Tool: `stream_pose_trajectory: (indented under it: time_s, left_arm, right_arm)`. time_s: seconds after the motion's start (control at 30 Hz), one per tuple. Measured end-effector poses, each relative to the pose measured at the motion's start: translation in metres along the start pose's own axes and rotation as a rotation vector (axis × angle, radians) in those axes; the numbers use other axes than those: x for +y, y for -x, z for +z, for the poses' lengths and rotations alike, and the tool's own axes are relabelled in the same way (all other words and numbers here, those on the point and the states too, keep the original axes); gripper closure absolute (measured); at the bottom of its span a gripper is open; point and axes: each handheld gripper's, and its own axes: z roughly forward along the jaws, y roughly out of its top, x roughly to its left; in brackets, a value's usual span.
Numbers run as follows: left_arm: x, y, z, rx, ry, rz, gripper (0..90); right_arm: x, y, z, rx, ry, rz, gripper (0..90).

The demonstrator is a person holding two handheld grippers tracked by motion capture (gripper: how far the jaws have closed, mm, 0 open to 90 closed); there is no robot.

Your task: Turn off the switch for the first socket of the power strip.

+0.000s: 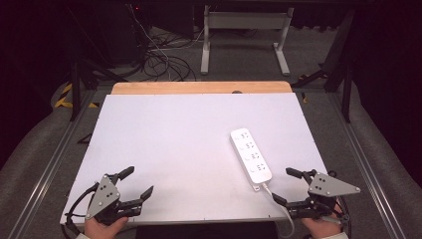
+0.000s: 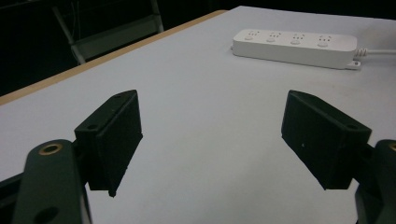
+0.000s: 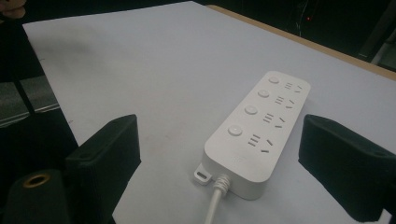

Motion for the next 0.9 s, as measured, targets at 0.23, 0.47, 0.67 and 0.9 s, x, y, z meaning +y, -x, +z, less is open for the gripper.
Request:
stream_pose_trajectory:
  time_s: [0.23, 0.47, 0.67, 0.9]
  left_arm:
    - [-0.0002, -0.0013, -0.0012, 0.001, 0.005, -0.012, 20.5]
    - [0.0002, -0.0007, -0.0022, 0.007, 0.006, -0.006, 20.5]
    - [0.0004, 0.0010, -0.0016, 0.009, 0.001, -0.001, 20.5]
    - [0.0003, 0.0009, -0.0015, 0.015, 0.000, -0.001, 20.5]
  right_arm:
    - [0.0003, -0.0001, 0.0002, -0.001, -0.003, -0.006, 13.2]
    - [0.0008, -0.0010, -0.0003, -0.004, -0.004, -0.005, 13.2]
    - [0.0019, 0.0000, -0.0002, -0.001, -0.002, -0.010, 13.8]
    - [0.0046, 0.0020, 0.0015, 0.002, -0.008, 0.001, 15.3]
